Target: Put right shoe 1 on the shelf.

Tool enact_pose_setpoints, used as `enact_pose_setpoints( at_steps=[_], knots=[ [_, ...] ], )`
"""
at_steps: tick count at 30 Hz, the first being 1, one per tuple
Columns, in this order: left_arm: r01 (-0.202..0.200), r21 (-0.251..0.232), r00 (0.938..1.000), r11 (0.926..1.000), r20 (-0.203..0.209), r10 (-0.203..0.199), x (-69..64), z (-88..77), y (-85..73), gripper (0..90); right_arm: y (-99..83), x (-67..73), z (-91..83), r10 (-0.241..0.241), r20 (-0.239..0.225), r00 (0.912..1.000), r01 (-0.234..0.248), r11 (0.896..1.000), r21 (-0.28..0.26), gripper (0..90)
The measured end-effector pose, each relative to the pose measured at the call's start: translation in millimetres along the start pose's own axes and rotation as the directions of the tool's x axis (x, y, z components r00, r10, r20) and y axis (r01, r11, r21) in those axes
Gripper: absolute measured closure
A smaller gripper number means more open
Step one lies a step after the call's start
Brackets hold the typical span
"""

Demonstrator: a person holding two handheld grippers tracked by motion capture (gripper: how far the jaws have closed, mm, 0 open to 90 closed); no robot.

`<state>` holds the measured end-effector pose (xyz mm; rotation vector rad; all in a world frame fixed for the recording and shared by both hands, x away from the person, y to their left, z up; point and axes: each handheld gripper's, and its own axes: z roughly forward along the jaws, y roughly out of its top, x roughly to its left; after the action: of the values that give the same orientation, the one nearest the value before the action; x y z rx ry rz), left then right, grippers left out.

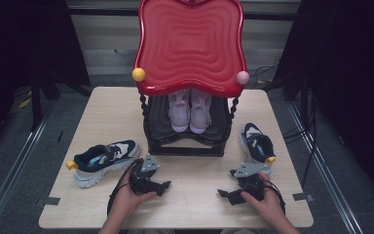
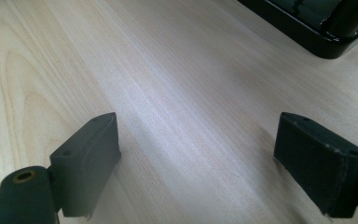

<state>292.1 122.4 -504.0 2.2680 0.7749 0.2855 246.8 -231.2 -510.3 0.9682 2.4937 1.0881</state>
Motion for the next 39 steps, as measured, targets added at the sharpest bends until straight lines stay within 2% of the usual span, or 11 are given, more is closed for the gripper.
enact_pose_setpoints(
  at_steps=[2, 6, 7, 10, 15, 23, 29, 33, 39],
  knots=[
    [-0.014, 0.022, 0.9999, 0.9996, 0.000, 0.014, -0.7, -2.8, 1.6, 15.2, 0.0, 0.0, 0.0, 0.000, 0.000, 1.0000, 0.000, 1.000, 0.000, 13.4],
    [-0.007, 0.044, 0.9995, 0.9990, 0.030, 0.006, -2.0, -9.1, 6.5, 15.3, 0.0, 0.0, 0.0, 0.000, 0.000, 1.0000, 0.000, 1.000, 0.000, 13.4],
    [-0.011, 0.058, 0.9997, 0.9982, 0.022, 0.010, -2.3, -11.6, 7.6, 15.3, 0.0, 0.0, 0.0, 0.000, 0.000, 1.0000, 0.000, 1.000, 0.000, 13.4],
    [0.003, 0.074, 0.9991, 0.9973, 0.041, -0.006, 0.1, -15.6, 8.5, 15.3, 0.0, 0.1, 0.0, 0.002, 0.000, 1.0000, -0.002, 1.000, 0.000, 13.4],
    [0.009, 0.095, 0.9989, 0.9955, 0.045, -0.014, 3.8, -24.3, 8.0, 15.3, 0.0, 0.1, 0.0, 0.002, 0.000, 1.0000, -0.002, 1.000, 0.001, 13.4],
    [0.058, 0.125, 0.9945, 0.9905, 0.079, -0.069, 13.1, -35.3, 6.9, 15.4, 0.1, -0.1, 0.1, 0.000, -0.001, 1.0000, 0.000, 1.000, 0.000, 13.2],
    [0.045, 0.166, 0.9948, 0.9852, 0.082, -0.059, 16.9, -40.1, 9.5, 15.4, 0.1, -0.3, 0.2, -0.002, -0.002, 1.0000, 0.002, 1.000, 0.000, 13.2],
    [0.025, 0.207, 0.9956, 0.9781, 0.083, -0.043, 19.3, -45.4, 10.1, 15.5, 0.2, -0.3, 0.2, -0.002, -0.002, 1.0000, 0.002, 1.000, 0.000, 13.2],
    [0.024, 0.240, 0.9956, 0.9705, 0.082, -0.044, 24.7, -56.0, 7.4, 16.7, 0.2, -0.4, 0.2, -0.002, -0.002, 1.0000, 0.002, 1.000, 0.000, 13.2]
  ],
)
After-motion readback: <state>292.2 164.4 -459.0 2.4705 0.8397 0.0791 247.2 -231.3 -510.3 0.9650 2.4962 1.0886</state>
